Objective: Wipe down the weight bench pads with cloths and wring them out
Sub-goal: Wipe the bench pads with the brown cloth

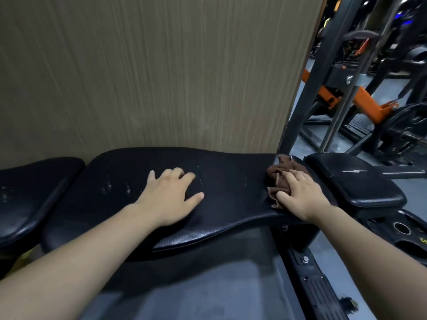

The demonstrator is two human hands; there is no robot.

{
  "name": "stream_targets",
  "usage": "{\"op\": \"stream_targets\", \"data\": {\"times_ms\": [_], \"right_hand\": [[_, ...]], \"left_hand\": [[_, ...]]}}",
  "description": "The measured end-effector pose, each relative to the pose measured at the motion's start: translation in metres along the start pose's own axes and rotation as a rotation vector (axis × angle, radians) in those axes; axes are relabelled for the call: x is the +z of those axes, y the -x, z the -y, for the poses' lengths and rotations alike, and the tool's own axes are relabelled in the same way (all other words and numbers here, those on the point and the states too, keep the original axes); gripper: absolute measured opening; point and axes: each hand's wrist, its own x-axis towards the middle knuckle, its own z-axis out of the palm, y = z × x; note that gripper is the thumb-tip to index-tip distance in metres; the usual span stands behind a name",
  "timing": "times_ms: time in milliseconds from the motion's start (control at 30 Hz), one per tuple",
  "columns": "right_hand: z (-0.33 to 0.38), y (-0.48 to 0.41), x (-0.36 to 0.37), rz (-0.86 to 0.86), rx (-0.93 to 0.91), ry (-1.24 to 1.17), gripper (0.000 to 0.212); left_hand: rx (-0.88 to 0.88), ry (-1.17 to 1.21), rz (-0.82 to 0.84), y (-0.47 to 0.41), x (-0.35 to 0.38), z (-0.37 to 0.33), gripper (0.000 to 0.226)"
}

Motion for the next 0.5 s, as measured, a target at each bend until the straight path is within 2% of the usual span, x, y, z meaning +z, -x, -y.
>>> {"op": "stream_targets", "data": {"times_ms": [167, 500], "right_hand": [[-0.007, -0.006, 0.007, 0.0, -0.01, 0.034, 0.099], [-0.011, -0.008, 0.011, -0.029, -0.058, -0.025, 0.093]], "left_hand": [[0.02, -0.01, 0.033, -0.004, 0.017, 0.019, 0.07], [0.003, 0.067, -0.002, -0.025, 0.03, 0.017, 0.079]]}}
